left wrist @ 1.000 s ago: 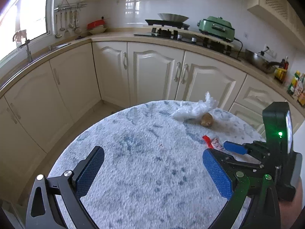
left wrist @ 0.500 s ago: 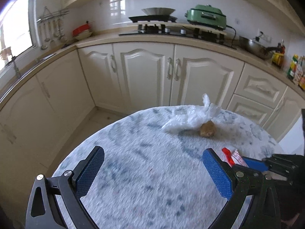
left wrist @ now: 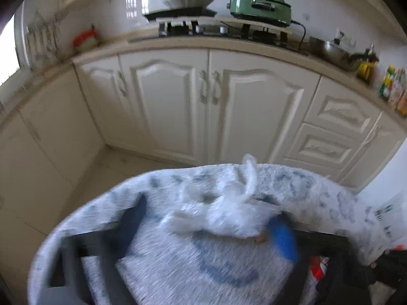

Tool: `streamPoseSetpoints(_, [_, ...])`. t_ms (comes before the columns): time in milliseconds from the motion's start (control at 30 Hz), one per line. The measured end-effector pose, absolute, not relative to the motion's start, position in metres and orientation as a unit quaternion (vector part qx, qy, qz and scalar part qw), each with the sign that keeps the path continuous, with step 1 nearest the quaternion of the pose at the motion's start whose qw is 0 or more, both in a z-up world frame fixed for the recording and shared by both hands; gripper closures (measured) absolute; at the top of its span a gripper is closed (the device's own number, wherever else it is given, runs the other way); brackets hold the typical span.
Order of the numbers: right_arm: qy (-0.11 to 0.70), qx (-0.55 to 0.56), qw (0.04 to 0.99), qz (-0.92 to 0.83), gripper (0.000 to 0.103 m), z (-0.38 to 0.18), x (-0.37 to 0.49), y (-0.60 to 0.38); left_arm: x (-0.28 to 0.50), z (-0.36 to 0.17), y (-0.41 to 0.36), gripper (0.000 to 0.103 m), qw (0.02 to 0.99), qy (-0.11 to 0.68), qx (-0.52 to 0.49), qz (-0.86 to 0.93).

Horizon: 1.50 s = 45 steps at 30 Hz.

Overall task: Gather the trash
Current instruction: 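Grasp the red-white packet with the right tool while the left tool grasps the clear plastic bag, then carry the held packet and plastic bag toward the blue bin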

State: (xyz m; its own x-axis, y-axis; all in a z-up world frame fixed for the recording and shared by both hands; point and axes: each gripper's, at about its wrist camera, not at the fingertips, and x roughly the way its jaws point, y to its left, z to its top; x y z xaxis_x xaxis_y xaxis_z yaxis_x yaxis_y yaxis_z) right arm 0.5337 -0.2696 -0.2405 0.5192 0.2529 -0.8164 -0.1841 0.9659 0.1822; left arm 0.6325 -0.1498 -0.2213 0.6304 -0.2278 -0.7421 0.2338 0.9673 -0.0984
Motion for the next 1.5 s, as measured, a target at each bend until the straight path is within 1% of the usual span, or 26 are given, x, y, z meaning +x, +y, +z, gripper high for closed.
streamPoseSetpoints(33, [0.474, 0.038, 0.871, 0.125, 0.085, -0.240, 0.532, -0.271, 0.641, -0.228, -0.147, 0.080, 0.893, 0.429, -0.012, -0.134])
streamPoseSetpoints(67, [0.473, 0.039, 0.871, 0.125, 0.085, -0.239, 0.531, -0.272, 0.645, -0.231, -0.144, 0.080, 0.891, 0.432, -0.018, -0.138])
streamPoseSetpoints(133, [0.471, 0.041, 0.872, 0.126, 0.085, -0.237, 0.528, -0.273, 0.644, -0.232, -0.137, 0.085, 0.897, 0.418, -0.022, -0.139])
streamPoseSetpoints(300, [0.464, 0.053, 0.875, 0.126, 0.085, -0.228, 0.517, -0.277, 0.625, -0.227, -0.116, 0.086, 0.905, 0.403, -0.044, -0.128])
streamPoseSetpoints(433, [0.453, 0.072, 0.880, 0.127, 0.085, -0.214, 0.498, -0.284, 0.586, -0.206, -0.102, 0.086, 0.914, 0.381, -0.059, -0.128])
streamPoseSetpoints(667, [0.425, 0.094, 0.892, 0.119, 0.085, -0.182, 0.455, -0.300, 0.496, -0.158, -0.122, 0.086, 0.927, 0.335, -0.067, -0.157])
streamPoseSetpoints(867, [0.392, 0.113, 0.907, 0.105, 0.085, -0.151, 0.403, -0.328, 0.416, -0.129, -0.145, 0.085, 0.925, 0.307, -0.071, -0.211])
streamPoseSetpoints(1000, [0.370, 0.124, 0.917, 0.080, 0.085, -0.130, 0.361, -0.359, 0.374, -0.119, -0.173, 0.085, 0.919, 0.297, -0.062, -0.253])
streamPoseSetpoints(1200, [0.351, 0.138, 0.926, 0.013, 0.085, -0.114, 0.301, -0.418, 0.347, -0.114, -0.237, 0.085, 0.895, 0.301, -0.043, -0.328])
streamPoseSetpoints(1400, [0.352, 0.172, 0.917, -0.071, 0.085, -0.125, 0.244, -0.484, 0.330, -0.124, -0.308, 0.085, 0.852, 0.327, -0.017, -0.408])
streamPoseSetpoints(1500, [0.361, 0.192, 0.906, -0.113, 0.085, -0.141, 0.219, -0.517, 0.325, -0.139, -0.353, 0.085, 0.822, 0.360, 0.002, -0.442])
